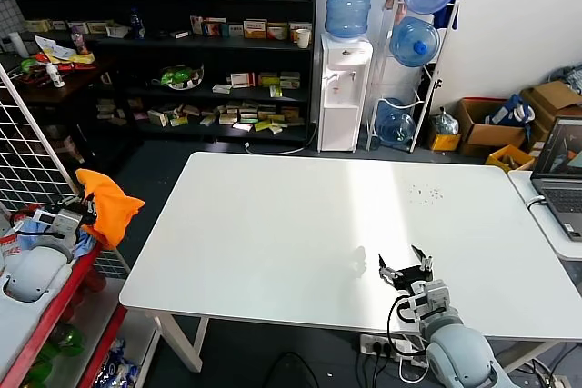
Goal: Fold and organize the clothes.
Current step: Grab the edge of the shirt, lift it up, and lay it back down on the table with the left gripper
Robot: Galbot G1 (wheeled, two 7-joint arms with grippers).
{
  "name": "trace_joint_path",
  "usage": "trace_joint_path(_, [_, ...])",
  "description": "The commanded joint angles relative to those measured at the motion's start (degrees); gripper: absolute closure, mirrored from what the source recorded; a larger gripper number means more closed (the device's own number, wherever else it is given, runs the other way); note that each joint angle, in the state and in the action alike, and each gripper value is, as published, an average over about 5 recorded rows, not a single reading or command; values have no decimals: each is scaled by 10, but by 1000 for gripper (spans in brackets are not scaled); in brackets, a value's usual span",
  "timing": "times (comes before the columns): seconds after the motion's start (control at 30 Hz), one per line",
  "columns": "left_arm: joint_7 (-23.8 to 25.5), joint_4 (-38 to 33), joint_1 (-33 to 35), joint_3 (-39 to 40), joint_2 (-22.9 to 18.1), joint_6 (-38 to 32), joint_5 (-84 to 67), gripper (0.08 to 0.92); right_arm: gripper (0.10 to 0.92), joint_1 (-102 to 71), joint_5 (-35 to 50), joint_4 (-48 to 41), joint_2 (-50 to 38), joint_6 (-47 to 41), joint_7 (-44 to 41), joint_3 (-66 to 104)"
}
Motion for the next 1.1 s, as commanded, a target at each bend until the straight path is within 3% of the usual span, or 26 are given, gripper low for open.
trace_joint_path(0.03, [-7, -40, 6, 42, -25, -9, 42, 847, 203, 1, -3, -3, 4, 0, 0, 0])
trace_joint_path(0.57, [-55, -225, 82, 124, -152, 57, -41, 847, 203, -48, -17, 31, 2, -2, 3, 32])
trace_joint_path(0.83, [-74, -187, 61, 173, -247, 57, -47, 847, 203, -55, -21, 36, 4, -4, 6, 38])
trace_joint_path(1.1, [-93, -137, 24, 221, -374, 52, -44, 847, 203, -67, -23, 36, 3, -2, 8, 51])
